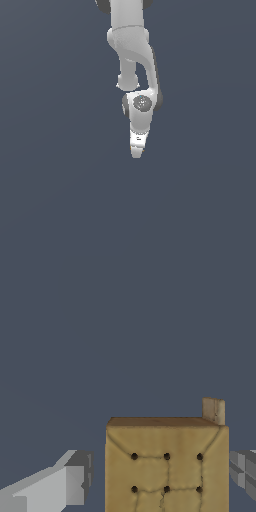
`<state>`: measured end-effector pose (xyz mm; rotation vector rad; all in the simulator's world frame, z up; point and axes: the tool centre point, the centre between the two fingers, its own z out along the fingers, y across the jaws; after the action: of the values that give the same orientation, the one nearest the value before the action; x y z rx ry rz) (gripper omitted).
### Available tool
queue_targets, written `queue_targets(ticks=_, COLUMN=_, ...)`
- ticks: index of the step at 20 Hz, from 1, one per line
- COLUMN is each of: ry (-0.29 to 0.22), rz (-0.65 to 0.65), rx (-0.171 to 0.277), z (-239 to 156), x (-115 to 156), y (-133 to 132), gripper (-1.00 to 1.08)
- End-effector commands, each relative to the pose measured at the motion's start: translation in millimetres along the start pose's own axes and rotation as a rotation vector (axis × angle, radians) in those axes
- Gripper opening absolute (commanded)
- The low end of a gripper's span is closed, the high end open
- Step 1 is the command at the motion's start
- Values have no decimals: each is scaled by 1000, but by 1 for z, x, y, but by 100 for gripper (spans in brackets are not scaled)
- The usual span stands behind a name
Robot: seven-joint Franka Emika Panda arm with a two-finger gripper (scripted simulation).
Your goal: Pick up the object and move it to a goal position.
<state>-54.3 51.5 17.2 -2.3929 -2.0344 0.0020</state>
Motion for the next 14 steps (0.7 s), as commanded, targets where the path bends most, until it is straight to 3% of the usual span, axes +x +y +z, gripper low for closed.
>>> queue_targets(ticks=1, ry=0, rz=0, rx=-1, z=5, x=0, y=1, gripper=100)
queue_targets(ticks=3, ry=0, rz=0, rx=-1, z=7, x=0, y=1, gripper=100)
queue_targets(ticks=4, ry=0, rz=0, rx=-1, z=7, x=0, y=1, gripper=-100)
queue_targets(ticks=14, ry=0, rz=0, rx=-3, z=6, x=0, y=1, gripper=-100)
